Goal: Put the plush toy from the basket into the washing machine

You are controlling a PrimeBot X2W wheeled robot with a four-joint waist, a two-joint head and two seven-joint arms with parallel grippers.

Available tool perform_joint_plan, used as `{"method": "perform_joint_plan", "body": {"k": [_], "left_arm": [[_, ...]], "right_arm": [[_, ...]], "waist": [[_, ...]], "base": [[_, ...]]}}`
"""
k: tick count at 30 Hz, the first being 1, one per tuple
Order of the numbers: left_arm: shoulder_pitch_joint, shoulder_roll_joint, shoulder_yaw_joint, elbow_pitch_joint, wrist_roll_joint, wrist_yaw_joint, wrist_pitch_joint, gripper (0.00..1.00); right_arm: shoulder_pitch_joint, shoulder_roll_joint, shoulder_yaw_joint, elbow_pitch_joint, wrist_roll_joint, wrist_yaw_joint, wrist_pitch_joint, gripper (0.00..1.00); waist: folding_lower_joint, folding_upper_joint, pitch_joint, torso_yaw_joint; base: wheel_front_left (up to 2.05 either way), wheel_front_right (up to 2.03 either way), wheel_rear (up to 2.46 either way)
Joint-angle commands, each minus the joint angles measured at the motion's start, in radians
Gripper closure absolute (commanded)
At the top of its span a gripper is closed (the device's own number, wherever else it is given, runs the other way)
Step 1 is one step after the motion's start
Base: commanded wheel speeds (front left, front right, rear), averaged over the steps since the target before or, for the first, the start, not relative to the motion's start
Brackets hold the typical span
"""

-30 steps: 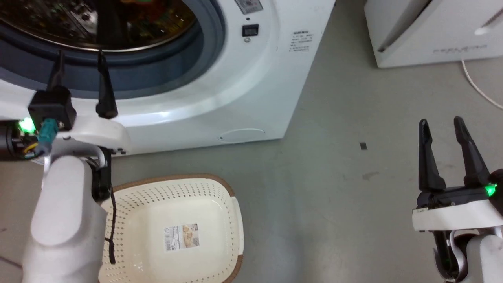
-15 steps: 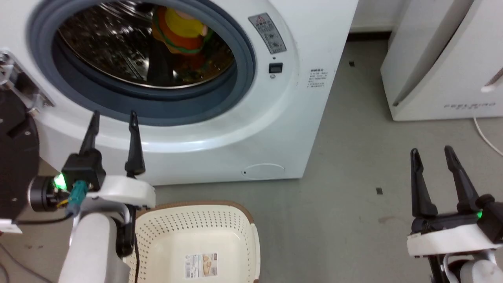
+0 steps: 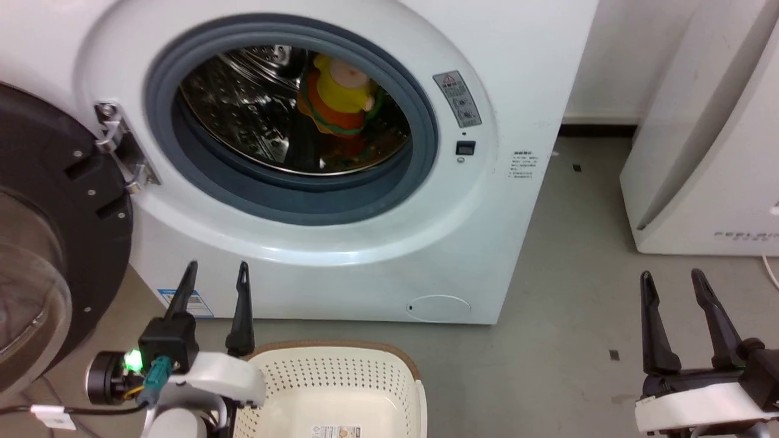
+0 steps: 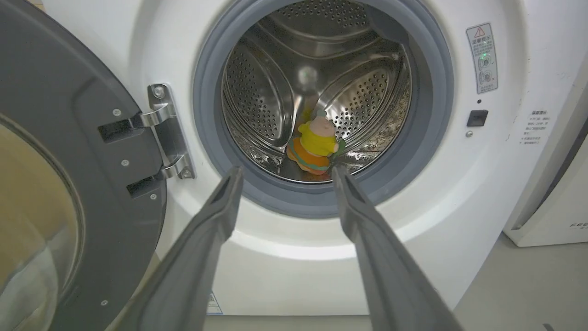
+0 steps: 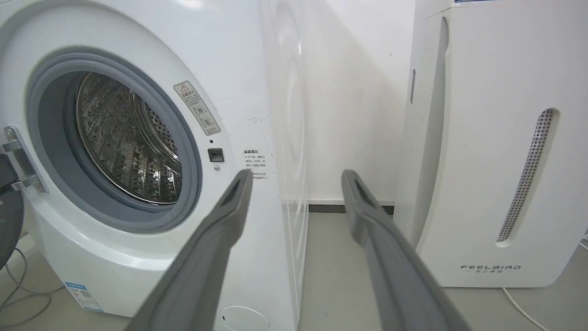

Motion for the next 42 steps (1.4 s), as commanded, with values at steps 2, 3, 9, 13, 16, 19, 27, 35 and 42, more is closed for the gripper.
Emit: {"method": "perform_joint_plan", "body": {"k": [2, 3, 9, 13, 16, 19, 27, 35, 42], "left_arm": [[0.022, -0.009, -0.002, 0.000, 0.004, -0.005, -0.005, 0.00], [0.029, -0.012, -0.002, -0.001, 0.004, -0.006, -0.005, 0.00], [0.037, -0.021, 0.000, -0.001, 0.001, -0.009, 0.000, 1.00], [0.038, -0.022, 0.000, -0.003, 0.001, -0.009, 0.003, 1.00], [0.041, -0.022, 0.000, -0.009, 0.002, -0.008, 0.009, 1.00], [0.044, -0.023, 0.000, -0.014, 0.004, -0.008, 0.015, 1.00], [0.052, -0.024, -0.001, -0.030, 0.007, -0.007, 0.032, 1.00], [0.059, -0.026, -0.001, -0.044, 0.009, -0.007, 0.046, 1.00], [0.066, -0.027, -0.002, -0.057, 0.012, -0.006, 0.060, 1.00]], "right_arm": [[0.020, -0.001, -0.008, 0.000, -0.006, -0.001, -0.004, 0.00], [0.023, -0.001, -0.010, 0.000, -0.005, -0.001, -0.004, 0.00], [0.014, 0.000, -0.010, 0.003, 0.000, 0.000, 0.000, 1.00], [0.014, 0.000, -0.009, 0.003, 0.000, 0.000, 0.003, 1.00], [0.014, 0.000, -0.006, 0.002, -0.003, 0.000, 0.009, 1.00], [0.014, 0.000, -0.003, 0.001, -0.006, 0.000, 0.015, 1.00], [0.014, 0.000, 0.004, -0.001, -0.014, 0.000, 0.031, 1.00], [0.014, 0.000, 0.011, -0.002, -0.020, 0.000, 0.046, 1.00], [0.014, 0.000, 0.017, -0.004, -0.027, 0.000, 0.060, 1.00]], "waist": [[0.0002, 0.0000, -0.013, 0.017], [0.0002, 0.0000, -0.015, 0.019], [0.0002, 0.0000, -0.016, 0.028], [0.0002, 0.0000, -0.016, 0.028], [0.0002, 0.0000, -0.017, 0.027], [0.0002, 0.0000, -0.018, 0.025], [0.0002, 0.0000, -0.020, 0.021], [0.0002, 0.0000, -0.022, 0.017], [0.0002, 0.0000, -0.024, 0.014]], "base": [[0.00, 0.00, 0.00], [0.00, 0.00, 0.00], [0.00, 0.00, 0.00], [0.00, 0.00, 0.00], [0.00, 0.00, 0.00], [0.00, 0.00, 0.00], [0.00, 0.00, 0.00], [0.00, 0.00, 0.00], [0.00, 0.00, 0.00]]}}
